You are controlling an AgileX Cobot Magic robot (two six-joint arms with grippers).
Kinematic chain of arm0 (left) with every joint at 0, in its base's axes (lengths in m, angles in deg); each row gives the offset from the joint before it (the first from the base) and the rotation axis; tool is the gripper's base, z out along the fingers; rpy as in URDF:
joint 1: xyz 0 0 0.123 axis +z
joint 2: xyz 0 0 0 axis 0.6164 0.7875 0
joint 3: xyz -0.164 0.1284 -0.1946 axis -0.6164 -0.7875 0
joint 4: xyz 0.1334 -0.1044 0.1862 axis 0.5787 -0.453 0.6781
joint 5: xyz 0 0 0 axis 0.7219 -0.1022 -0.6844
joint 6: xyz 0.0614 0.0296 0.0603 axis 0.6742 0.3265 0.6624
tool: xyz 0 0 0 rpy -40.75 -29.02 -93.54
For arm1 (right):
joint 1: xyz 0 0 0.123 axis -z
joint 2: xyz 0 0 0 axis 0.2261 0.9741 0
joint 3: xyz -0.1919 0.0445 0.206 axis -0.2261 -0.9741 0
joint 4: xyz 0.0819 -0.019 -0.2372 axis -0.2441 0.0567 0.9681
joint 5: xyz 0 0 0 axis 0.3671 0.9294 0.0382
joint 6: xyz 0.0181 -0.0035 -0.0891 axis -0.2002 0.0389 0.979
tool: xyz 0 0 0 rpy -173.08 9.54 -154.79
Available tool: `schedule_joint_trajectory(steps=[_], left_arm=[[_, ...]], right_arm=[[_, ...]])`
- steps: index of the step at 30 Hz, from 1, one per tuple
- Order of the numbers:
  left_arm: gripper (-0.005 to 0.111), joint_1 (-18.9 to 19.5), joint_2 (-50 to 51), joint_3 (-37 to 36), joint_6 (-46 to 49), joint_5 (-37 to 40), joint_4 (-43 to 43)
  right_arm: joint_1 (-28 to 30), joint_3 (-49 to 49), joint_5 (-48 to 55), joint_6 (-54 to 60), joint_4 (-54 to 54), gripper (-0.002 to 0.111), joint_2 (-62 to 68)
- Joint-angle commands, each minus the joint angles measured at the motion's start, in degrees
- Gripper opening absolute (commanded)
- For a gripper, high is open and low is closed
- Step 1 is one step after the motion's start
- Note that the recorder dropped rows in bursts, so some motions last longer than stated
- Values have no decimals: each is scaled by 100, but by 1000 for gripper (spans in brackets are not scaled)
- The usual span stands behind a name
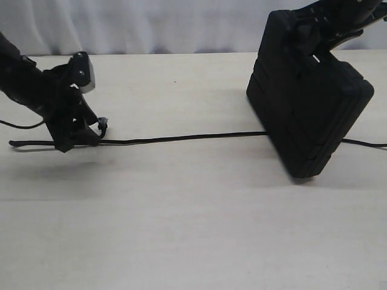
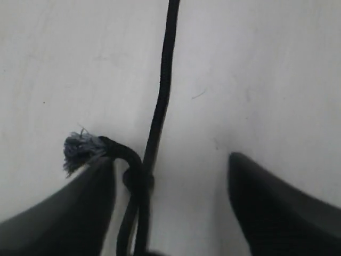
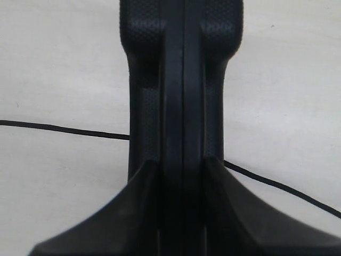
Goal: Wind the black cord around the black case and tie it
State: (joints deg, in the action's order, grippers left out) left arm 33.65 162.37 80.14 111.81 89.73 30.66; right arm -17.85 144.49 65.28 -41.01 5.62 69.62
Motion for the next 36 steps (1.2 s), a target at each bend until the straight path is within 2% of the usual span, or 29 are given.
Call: schedule_joint_trajectory(steps=[1, 5, 12, 16, 18, 22, 26, 29, 36], left_arm=[[74, -306, 294, 51, 151, -636, 259], [69, -354, 494, 51, 151, -975, 344], [67, -354, 544, 51, -216, -1089, 1772], [66, -354, 569, 51, -245, -1225, 1761], [58, -354, 580, 51, -245, -1219, 1682], [28, -354, 673, 51, -280, -1034, 1634], [6, -365, 804, 51, -280, -754, 1620], [0, -365, 846, 51, -360, -696, 936], [0, -365, 853, 277, -1537, -529, -2390]], right_arm=[[-3, -10, 83, 15, -3, 4, 49], [-3, -10, 83, 15, -3, 4, 49], [-3, -10, 83, 15, -3, 4, 49], [-3, -10, 96, 15, -3, 4, 49], [-3, -10, 94, 15, -13, 4, 49], [-3, -10, 94, 15, -13, 4, 49], [-3, -10, 94, 15, -13, 4, 49], [-3, -10, 94, 15, -13, 4, 49], [-3, -10, 94, 15, -38, 4, 49]])
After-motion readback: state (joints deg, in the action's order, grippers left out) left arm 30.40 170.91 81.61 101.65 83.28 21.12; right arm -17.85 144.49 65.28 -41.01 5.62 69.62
